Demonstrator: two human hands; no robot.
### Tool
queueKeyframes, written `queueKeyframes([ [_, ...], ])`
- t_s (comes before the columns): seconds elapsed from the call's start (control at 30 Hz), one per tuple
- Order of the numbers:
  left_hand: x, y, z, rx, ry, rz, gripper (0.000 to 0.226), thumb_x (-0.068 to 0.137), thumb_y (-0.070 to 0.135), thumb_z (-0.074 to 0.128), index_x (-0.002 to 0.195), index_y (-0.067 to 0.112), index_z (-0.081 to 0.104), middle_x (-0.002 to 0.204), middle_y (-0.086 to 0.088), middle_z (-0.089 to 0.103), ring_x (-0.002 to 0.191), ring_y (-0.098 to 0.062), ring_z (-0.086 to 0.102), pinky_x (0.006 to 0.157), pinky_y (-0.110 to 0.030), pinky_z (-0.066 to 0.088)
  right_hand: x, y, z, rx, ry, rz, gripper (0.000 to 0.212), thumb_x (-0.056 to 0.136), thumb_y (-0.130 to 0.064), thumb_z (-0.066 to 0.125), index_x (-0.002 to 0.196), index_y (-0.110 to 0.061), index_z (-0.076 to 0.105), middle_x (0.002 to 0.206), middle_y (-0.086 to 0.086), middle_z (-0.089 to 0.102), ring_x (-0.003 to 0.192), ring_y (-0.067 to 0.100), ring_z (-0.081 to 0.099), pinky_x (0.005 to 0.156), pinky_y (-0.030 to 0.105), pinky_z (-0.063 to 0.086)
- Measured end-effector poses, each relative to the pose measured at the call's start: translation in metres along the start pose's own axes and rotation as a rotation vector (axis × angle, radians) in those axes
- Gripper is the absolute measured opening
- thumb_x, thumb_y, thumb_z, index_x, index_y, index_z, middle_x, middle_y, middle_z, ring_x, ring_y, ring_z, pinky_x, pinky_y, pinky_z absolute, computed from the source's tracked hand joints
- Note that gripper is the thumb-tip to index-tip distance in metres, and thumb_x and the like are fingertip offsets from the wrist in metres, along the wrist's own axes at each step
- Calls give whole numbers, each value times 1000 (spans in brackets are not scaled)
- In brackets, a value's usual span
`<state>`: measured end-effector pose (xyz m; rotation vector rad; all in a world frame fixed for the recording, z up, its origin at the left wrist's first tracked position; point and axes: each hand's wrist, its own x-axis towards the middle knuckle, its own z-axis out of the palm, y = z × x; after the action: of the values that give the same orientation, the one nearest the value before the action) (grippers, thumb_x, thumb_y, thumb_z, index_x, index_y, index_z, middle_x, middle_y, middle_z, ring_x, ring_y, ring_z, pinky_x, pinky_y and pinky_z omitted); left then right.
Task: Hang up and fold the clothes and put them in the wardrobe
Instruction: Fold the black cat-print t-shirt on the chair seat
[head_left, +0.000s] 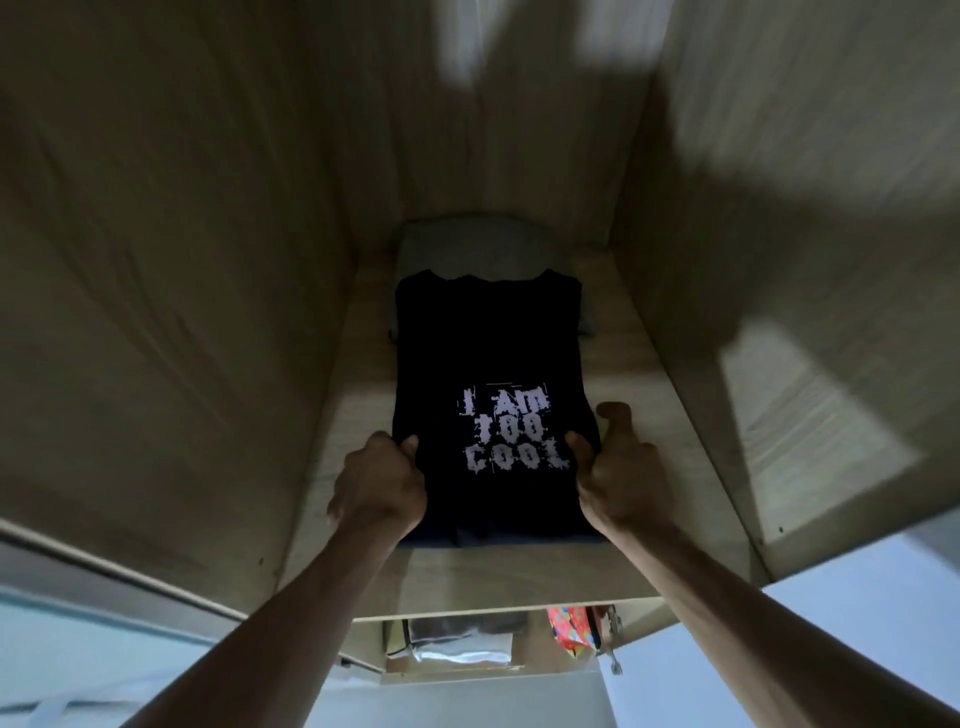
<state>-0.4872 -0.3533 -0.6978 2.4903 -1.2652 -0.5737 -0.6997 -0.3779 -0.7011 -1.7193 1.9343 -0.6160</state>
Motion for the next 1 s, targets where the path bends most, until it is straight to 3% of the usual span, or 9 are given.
queueKeyframes([
  [0.2, -30, -10, 2, 145, 32, 98, 35, 105, 41, 30, 114, 10, 44, 118, -20, 61, 110, -41, 60, 73, -38, 37, -24, 7, 6, -205, 8, -124, 29, 104, -35, 45, 126, -18, 36, 93, 11, 69, 86, 37, 68, 63, 34, 39],
  [0.43, -43, -17, 13, 280, 172, 189, 28, 104, 43, 26, 111, 17, 32, 107, -7, 65, 92, -33, 68, 62, -36, 38, -38, 10, 8, -471, 29, -194, 53, 102, -29, 52, 146, -17, 25, 115, 6, 64, 85, 27, 71, 65, 36, 52],
  [0.5, -42, -21, 17, 279, 226, 211, 27, 104, 43, 27, 110, 18, 34, 104, -4, 63, 90, -30, 67, 58, -35, 38, -39, 11, 11, -519, 83, -198, 58, 98, -26, 59, 146, -16, 28, 113, 6, 61, 77, 26, 70, 57, 34, 47],
  [0.6, -41, -26, 20, 237, 283, 231, 25, 103, 40, 28, 109, 18, 39, 100, -4, 59, 90, -29, 63, 54, -35, 38, -37, 14, 19, -507, 143, -197, 53, 86, -25, 75, 129, -14, 45, 97, 9, 60, 63, 26, 65, 44, 30, 41],
  [0.83, -43, -24, 19, 347, 374, 260, 22, 102, 33, 39, 106, 14, 50, 96, -7, 56, 88, -28, 55, 48, -32, 33, -36, 11, 12, -488, 101, -179, 51, 89, -24, 68, 133, -20, 41, 119, 8, 46, 103, 27, 49, 55, 33, 42],
  [1.0, -71, -20, 6, 277, 343, 250, 20, 99, 30, 46, 111, 15, 53, 105, -8, 57, 98, -32, 55, 71, -43, 48, -57, 6, -4, -438, 17, -168, 57, 92, -28, 65, 139, -22, 34, 126, 6, 43, 109, 25, 47, 66, 38, 55],
])
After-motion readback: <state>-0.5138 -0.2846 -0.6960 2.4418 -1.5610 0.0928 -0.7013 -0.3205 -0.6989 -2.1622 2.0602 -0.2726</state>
